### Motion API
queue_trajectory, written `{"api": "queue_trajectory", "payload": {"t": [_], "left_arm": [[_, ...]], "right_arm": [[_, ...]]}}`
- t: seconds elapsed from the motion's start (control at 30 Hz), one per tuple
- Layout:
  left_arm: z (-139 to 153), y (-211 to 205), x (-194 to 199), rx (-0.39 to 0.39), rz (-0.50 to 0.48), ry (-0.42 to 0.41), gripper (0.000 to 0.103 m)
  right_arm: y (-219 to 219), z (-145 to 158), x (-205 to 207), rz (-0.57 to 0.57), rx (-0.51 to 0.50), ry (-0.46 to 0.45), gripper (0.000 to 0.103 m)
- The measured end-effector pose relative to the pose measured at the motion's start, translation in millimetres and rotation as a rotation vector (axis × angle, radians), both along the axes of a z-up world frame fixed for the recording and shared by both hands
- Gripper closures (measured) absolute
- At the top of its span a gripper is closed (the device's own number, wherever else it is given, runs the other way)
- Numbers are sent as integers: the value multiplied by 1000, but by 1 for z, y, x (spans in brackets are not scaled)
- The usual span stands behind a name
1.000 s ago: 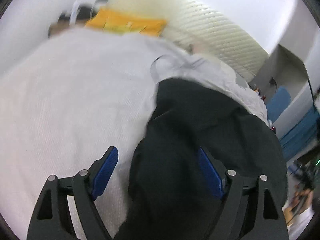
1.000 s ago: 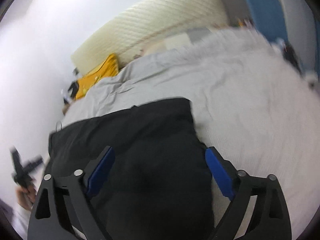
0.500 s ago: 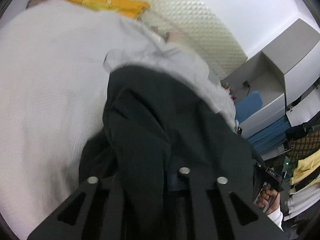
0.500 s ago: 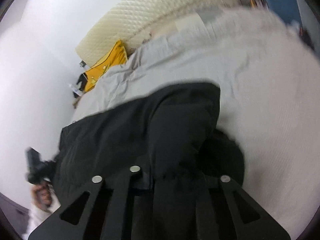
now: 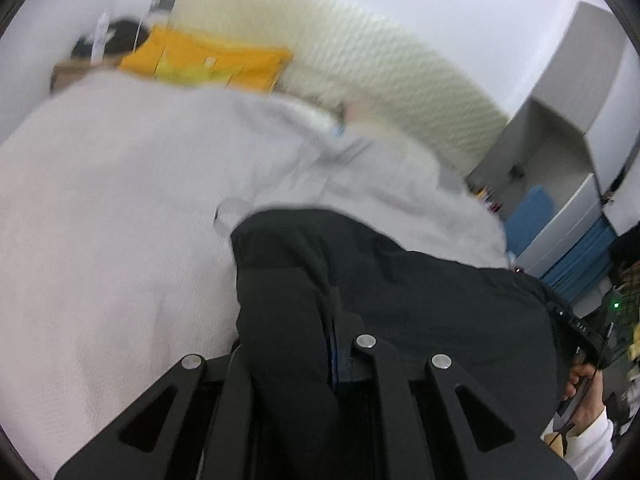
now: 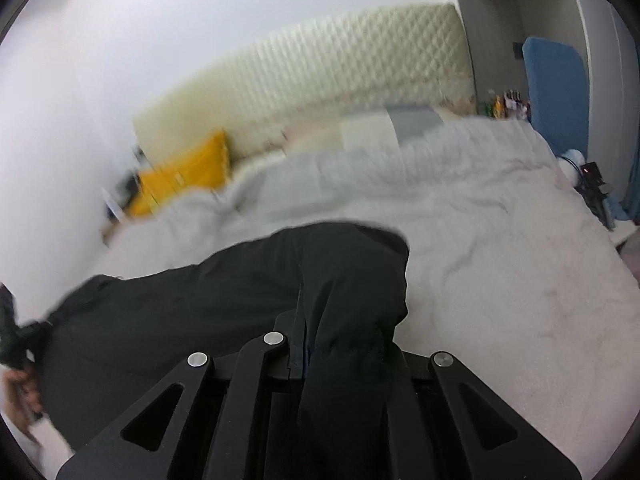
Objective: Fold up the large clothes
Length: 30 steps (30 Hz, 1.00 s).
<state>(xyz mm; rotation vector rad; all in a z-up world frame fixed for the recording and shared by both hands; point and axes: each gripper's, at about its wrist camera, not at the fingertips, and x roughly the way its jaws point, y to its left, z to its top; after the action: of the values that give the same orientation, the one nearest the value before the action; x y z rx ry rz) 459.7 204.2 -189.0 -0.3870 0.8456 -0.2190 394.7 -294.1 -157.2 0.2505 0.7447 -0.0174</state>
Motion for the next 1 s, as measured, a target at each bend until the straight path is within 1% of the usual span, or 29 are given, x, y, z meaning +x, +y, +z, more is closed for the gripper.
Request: {"api": "queue_trajectory", "payload": {"t": [0.1,0.17,0.23,0.3,0.33,0.43,0.47,0.5,0.53,0.57,0.6,0.63,0.67,0.7,0.73,0.77,0.8,0.87,0.9,0.97,1.0], "left_arm": [[-30,8,-2,19,-4,26,95],[-42,9,-5,18,-6,40,95],[-48,5,-8,35,-20,44,94],[-49,4,-17,54,-20,32,94],[-48,4,-22,68,-17,28,92],[-37,1,-36,107,-15,37,91],[-32,2,-39,107,-18,43,91],[-27,3,-44,97,-28,49,88],[-24,4,-49,90,-34,55,86],[-19,4,-56,89,-39,59,80],[-14,4,-60,94,-41,58,73],[-9,3,-66,100,-43,51,69],[-3,4,-73,97,-44,42,59],[3,4,-80,83,-47,38,47],[8,4,-87,73,-49,38,40],[15,3,-92,81,-42,32,29],[25,1,-100,98,-30,11,22],[51,-2,-116,139,-7,-44,20],[63,-3,-123,153,3,-64,20],[89,-4,-135,158,17,-86,20],[103,-6,-142,161,22,-103,20]], "right_arm": [[-6,-33,-4,-9,5,55,99],[-9,-47,-7,-10,5,70,99],[-12,-60,-8,-12,5,94,99],[-14,-63,-11,-13,20,95,98],[-17,-62,-14,-13,30,86,98],[-22,-54,-24,-18,87,76,90],[-24,-50,-29,-18,104,76,85],[-26,-48,-33,-17,118,88,79],[-29,-46,-37,-14,144,102,76],[-31,-44,-42,-14,166,107,66],[-32,-41,-47,-20,180,107,50],[-34,-36,-55,-29,191,99,43],[-36,-30,-63,-36,194,88,33],[-37,-23,-71,-42,187,77,30],[-36,-13,-77,-44,177,69,30],[-36,-6,-82,-45,167,61,29],[-34,7,-89,-45,150,43,29],[-29,33,-99,-35,121,2,28],[-25,49,-106,-28,106,-26,23],[-16,80,-118,-14,66,-76,19],[-10,95,-124,-3,49,-100,19]]}}
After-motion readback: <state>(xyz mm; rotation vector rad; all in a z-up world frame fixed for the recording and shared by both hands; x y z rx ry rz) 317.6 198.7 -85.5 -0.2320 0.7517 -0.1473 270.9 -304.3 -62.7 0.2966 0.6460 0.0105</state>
